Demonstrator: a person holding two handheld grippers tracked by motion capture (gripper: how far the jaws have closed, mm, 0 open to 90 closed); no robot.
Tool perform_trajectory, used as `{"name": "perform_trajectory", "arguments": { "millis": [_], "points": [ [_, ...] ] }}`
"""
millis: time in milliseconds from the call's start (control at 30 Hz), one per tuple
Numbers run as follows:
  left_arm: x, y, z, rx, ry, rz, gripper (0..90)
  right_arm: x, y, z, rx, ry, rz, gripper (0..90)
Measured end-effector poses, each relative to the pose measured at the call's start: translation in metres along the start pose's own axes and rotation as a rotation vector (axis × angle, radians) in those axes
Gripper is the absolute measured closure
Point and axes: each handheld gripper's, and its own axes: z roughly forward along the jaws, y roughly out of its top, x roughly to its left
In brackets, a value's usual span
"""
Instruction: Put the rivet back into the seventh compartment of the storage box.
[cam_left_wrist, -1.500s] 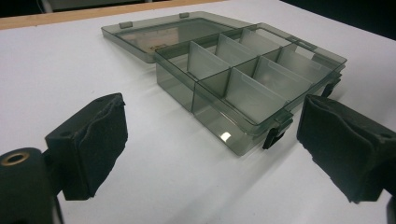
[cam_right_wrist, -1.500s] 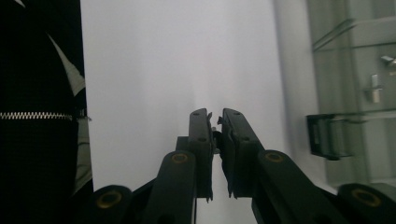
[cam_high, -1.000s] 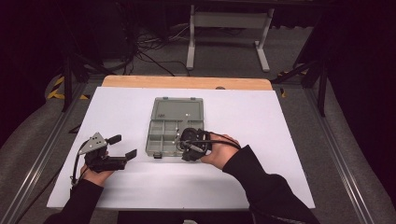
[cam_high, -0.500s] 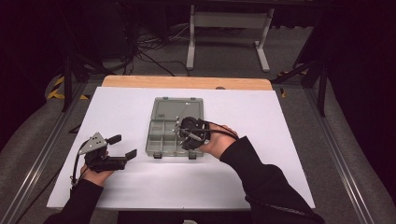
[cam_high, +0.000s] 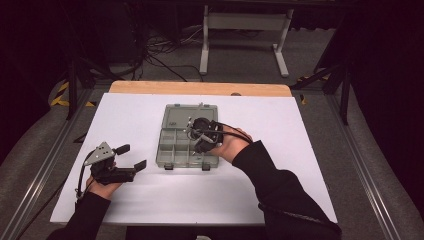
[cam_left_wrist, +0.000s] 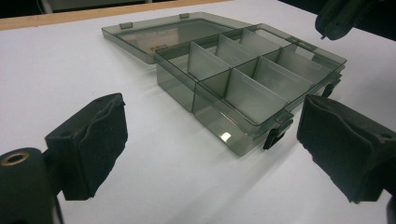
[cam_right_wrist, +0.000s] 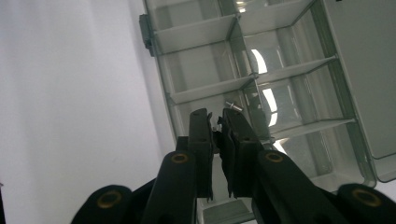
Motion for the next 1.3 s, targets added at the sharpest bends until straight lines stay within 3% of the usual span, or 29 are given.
{"name": "perform_trajectory", "arguments": {
  "millis": [367, 1067, 1300],
  "points": [
    [0.0, 0.0, 0.0, 0.0, 0.0, 0.0, 9.1, -0.009, 0.003, 0.006, -0.002, 0.003, 0.014, 82.4],
    [0.0, 0.0, 0.001, -0.004, -0.02, 0.001, 8.7, -0.008, 0.001, 0.038, 0.041, 0.06, 0.026, 82.3],
    [0.002, 0.001, 0.002, -0.015, -0.003, -0.006, 6.8, -0.007, 0.001, 0.046, 0.051, 0.075, 0.03, 82.3]
  ]
}}
